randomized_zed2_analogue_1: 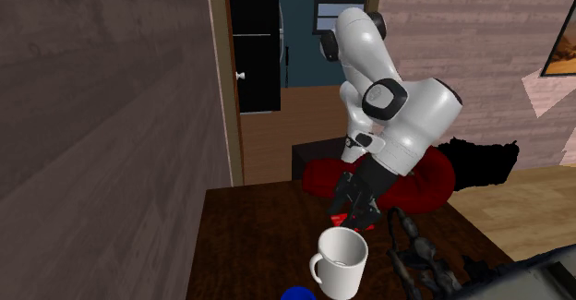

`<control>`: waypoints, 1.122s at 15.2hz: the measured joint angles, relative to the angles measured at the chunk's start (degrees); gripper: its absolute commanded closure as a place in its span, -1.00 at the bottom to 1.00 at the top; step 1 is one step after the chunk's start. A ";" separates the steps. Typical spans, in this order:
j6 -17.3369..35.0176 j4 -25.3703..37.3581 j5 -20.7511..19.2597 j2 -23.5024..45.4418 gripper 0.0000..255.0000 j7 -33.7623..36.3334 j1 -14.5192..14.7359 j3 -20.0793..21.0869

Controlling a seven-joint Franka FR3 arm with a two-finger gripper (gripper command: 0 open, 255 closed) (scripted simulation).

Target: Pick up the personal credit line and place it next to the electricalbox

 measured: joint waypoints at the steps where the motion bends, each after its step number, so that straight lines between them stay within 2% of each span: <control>1: 0.35 -0.41 -0.37 0.20 1.00 0.48 0.04 -0.19; 9: 2.77 -1.80 -4.26 3.48 1.00 4.18 1.41 -2.58; 15: 2.87 -1.91 -4.55 3.71 1.00 4.59 1.63 -2.73; 16: 2.87 -1.91 -4.55 3.71 -1.00 4.59 1.63 -2.73; 17: 2.87 -1.91 -4.55 3.71 -1.00 4.59 1.63 -2.73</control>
